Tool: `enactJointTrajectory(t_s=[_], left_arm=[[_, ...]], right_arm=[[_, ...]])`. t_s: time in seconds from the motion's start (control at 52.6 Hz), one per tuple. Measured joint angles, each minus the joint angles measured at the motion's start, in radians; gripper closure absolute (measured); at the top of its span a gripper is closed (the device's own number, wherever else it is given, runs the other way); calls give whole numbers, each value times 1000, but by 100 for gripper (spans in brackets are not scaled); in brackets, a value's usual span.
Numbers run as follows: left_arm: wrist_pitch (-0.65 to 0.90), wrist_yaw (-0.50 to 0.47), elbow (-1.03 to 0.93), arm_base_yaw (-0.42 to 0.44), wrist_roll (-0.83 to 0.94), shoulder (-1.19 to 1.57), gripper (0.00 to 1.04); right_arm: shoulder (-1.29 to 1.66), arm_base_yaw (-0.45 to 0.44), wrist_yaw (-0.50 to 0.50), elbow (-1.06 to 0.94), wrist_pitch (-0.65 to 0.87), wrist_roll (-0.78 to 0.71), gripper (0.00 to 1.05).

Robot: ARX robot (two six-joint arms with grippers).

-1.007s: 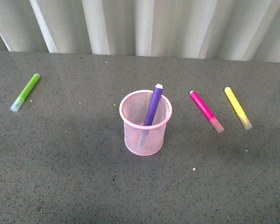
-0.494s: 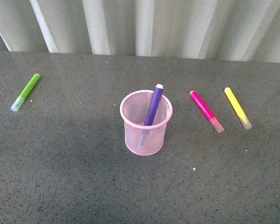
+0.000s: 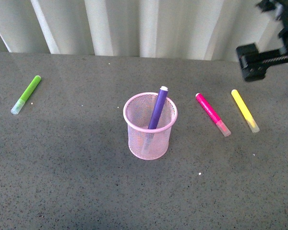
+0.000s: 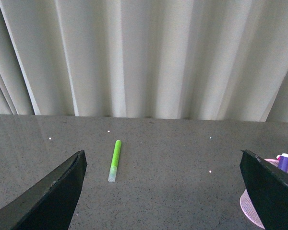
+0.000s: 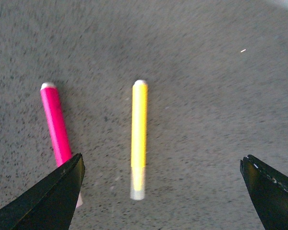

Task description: Insert purple and pink pens into pink cup

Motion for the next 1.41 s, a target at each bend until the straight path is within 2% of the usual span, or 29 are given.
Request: enactJointTrajectory(t_s=[0.152,0.437,0.817,1.14,1.406], left_arm=[[0,0,0,0,0,0,7],[0,0,0,0,0,0,7],[0,0,0,0,0,0,7],[0,0,0,0,0,0,7],[0,0,0,0,0,0,7]], right_arm=[[113,35,-45,17,22,50,7],[244,35,-114,142,30,117,7],[375,85,-135,286,14,149,7],[400,129,-179,268,41,194,7],[401,124,-192,219,84,198,7]])
